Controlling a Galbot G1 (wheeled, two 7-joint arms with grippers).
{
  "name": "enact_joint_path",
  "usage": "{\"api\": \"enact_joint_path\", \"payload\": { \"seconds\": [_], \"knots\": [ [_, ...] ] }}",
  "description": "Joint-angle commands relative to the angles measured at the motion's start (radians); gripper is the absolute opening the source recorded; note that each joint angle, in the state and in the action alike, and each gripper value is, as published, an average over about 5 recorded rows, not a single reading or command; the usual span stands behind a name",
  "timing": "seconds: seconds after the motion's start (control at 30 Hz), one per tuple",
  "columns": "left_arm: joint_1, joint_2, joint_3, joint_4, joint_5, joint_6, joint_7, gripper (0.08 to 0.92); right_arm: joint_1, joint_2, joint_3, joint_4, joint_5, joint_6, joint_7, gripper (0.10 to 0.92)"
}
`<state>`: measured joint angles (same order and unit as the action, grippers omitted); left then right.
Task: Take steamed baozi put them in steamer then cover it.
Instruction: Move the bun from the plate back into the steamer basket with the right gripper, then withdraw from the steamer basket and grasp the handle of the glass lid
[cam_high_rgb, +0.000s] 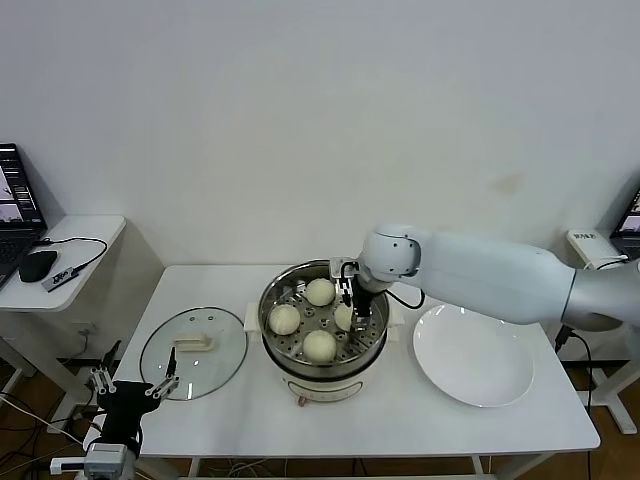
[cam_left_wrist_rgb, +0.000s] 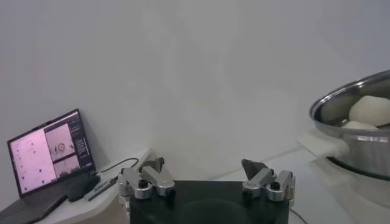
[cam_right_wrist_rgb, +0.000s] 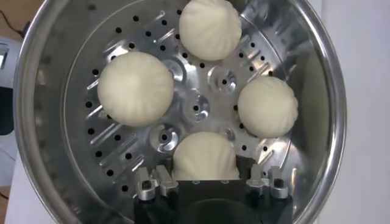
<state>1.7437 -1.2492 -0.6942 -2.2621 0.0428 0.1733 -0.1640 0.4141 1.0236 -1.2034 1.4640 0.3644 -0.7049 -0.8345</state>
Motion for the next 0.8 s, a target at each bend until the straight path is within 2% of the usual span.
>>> {"api": "enact_joint_path", "payload": {
  "seconds": [0.03,0.17,0.3,0.43,0.57,0.67,0.8],
  "knots": [
    [-0.004,0.002,0.0,0.007,-0.002,0.0,0.0,0.823,0.019,-0.068,0.078,0.069,0.019,-0.007,0.01,0.801],
    [-0.01,0.005,0.001,0.015,-0.006,0.0,0.0,0.823,0.007,-0.16,0.158,0.166,0.075,-0.003,0.093,0.821],
    [-0.016,0.004,0.006,0.02,-0.008,-0.001,0.0,0.823,-0.091,-0.281,0.268,0.276,0.165,0.041,0.322,0.823],
    [-0.021,0.002,0.016,0.022,-0.003,-0.002,0.0,0.823,-0.353,-0.428,0.483,0.393,0.215,0.159,0.59,0.823],
    [-0.024,-0.001,0.021,0.029,0.0,-0.004,0.0,0.823,-0.709,-0.525,0.774,0.479,0.197,0.303,0.743,0.823],
    [-0.028,-0.004,0.022,0.039,0.003,-0.014,-0.001,0.823,-1.035,-0.535,1.058,0.509,0.167,0.441,0.811,0.823],
    [-0.032,-0.009,0.029,0.056,0.007,-0.029,-0.003,0.823,-1.385,-0.415,1.387,0.498,0.077,0.632,0.828,0.823]
  ]
}}
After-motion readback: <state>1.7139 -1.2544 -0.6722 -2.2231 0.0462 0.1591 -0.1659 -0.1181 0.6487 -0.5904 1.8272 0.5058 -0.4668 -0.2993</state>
